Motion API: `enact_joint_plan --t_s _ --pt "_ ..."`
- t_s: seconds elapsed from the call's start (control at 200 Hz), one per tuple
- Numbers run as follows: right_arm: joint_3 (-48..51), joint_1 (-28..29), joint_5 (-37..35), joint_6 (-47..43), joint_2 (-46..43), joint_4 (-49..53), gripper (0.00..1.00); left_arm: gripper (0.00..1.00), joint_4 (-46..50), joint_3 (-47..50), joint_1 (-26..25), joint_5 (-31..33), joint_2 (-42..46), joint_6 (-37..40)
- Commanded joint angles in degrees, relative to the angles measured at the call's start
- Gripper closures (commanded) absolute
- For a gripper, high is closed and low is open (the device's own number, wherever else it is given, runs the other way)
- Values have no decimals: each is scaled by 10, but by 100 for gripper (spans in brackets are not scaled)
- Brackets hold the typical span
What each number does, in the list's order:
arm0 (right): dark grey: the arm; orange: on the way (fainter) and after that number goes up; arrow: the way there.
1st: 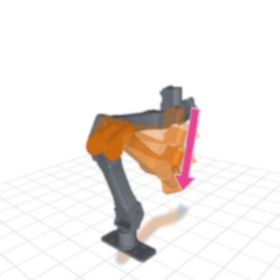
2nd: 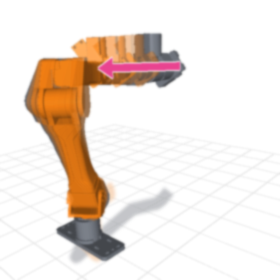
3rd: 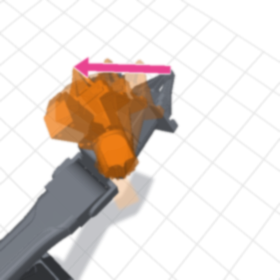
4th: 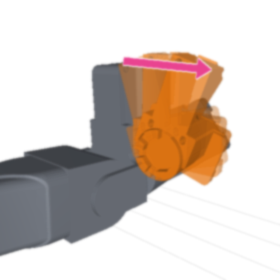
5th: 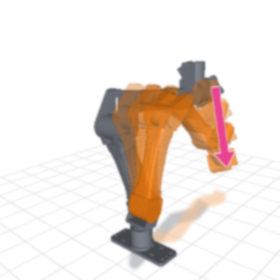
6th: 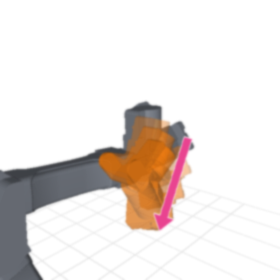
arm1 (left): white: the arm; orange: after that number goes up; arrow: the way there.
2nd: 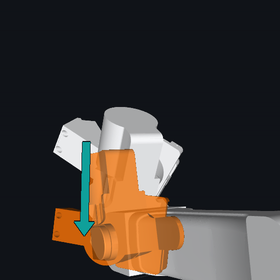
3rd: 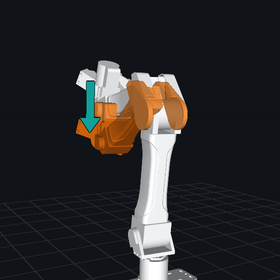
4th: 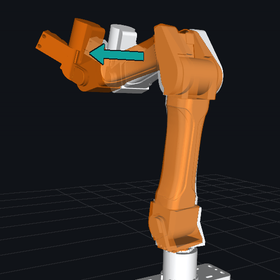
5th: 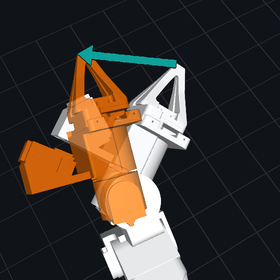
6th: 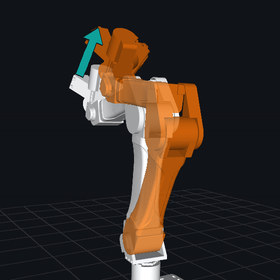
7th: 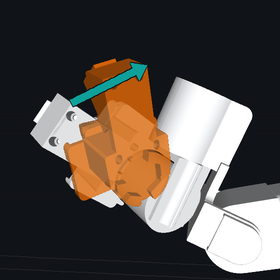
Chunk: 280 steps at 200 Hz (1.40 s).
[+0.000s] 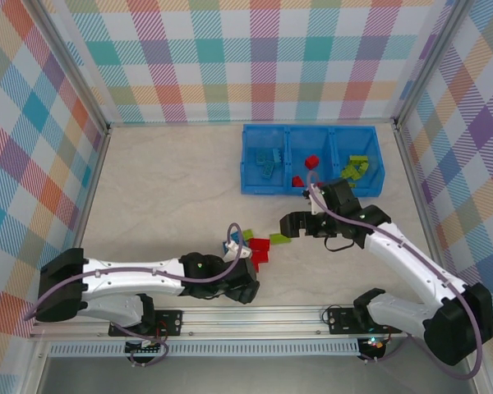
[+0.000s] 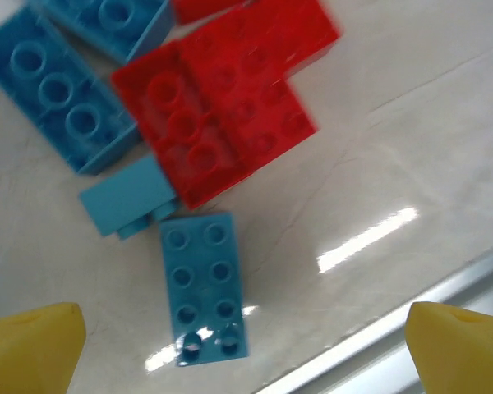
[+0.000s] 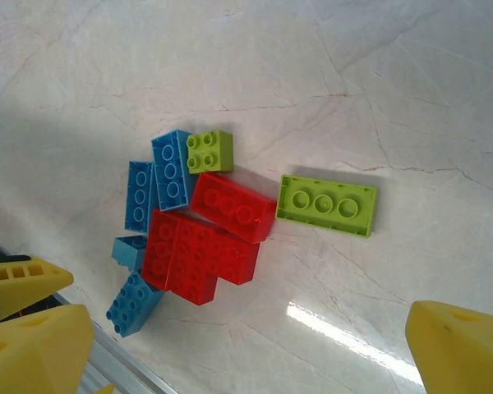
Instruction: Sort the legos into containers by color
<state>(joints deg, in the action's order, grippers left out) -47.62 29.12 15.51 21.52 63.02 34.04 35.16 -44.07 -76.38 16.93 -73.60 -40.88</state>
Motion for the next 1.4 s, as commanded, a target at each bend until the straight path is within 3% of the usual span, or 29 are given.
enact_joint_plan --t_s 0.0,0.11,0.19,0.5,0.58,0.795,0.97,1.045,1.16,1.395 --pt "-17 1 4 -17 19 -14 1 3 -2 12 -1 33 -8 -38" --pt "-18 1 -4 -17 14 -10 0 9 -42 16 15 -47 -55 -8" --pt "-5 0 -16 -9 -2 -21 0 17 -47 14 20 -70 -89 -6" --pt "11 0 -10 16 -13 -40 0 67 -31 17 21 -48 -114 0" --pt "11 0 -16 18 -17 -43 0 74 -12 7 21 -46 -97 17" --pt "5 1 -8 26 -18 -60 0 77 19 -49 38 -44 20 95" --pt "13 0 -21 47 -48 -108 0 81 -28 -112 153 -13 71 156" --pt "32 0 3 59 -67 -157 0 82 -71 -150 206 -32 41 188" --pt "46 -1 35 72 -82 -211 0 81 -133 -221 245 -38 -41 240" --pt "61 -1 35 83 -108 -216 0 74 -167 -408 330 -49 -261 268"
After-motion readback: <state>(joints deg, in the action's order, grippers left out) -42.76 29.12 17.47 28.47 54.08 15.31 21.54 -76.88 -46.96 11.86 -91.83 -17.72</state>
